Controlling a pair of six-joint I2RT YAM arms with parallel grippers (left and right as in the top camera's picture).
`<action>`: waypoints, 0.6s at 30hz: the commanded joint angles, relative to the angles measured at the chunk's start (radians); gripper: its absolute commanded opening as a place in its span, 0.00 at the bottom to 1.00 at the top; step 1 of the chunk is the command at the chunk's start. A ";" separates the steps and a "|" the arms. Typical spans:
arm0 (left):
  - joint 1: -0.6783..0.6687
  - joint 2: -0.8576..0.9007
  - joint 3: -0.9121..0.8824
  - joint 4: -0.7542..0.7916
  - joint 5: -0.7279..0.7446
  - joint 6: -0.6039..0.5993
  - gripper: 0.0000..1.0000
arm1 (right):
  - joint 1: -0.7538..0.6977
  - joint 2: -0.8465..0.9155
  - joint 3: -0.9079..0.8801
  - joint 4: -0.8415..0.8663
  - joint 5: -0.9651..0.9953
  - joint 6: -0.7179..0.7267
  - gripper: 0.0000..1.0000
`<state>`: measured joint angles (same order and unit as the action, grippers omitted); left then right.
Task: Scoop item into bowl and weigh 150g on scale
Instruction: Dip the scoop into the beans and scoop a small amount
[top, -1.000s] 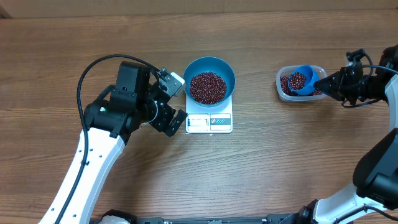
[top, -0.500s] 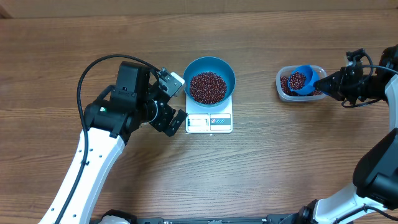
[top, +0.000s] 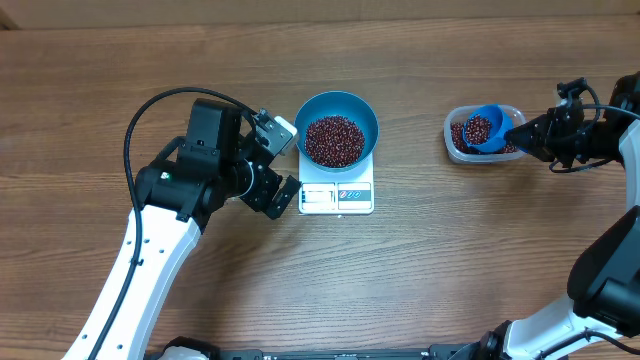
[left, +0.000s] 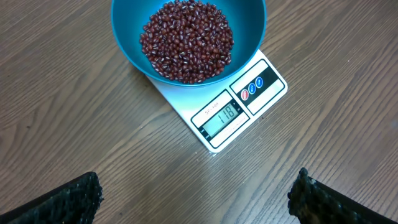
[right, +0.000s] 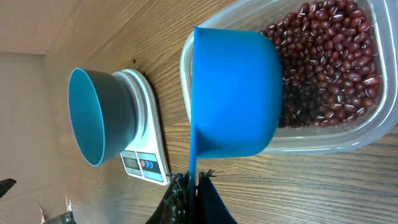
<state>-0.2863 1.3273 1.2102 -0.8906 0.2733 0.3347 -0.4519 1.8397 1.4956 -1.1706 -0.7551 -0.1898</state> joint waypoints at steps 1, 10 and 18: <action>-0.002 0.008 -0.004 0.002 0.015 -0.018 1.00 | -0.004 0.003 -0.003 0.001 -0.032 -0.021 0.04; -0.002 0.008 -0.004 0.002 0.015 -0.018 1.00 | -0.004 0.003 -0.003 0.001 -0.033 -0.021 0.04; -0.002 0.008 -0.004 0.002 0.014 -0.018 1.00 | -0.004 0.003 -0.003 0.001 -0.041 -0.022 0.04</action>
<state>-0.2863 1.3273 1.2102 -0.8902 0.2733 0.3347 -0.4519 1.8397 1.4956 -1.1706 -0.7559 -0.1970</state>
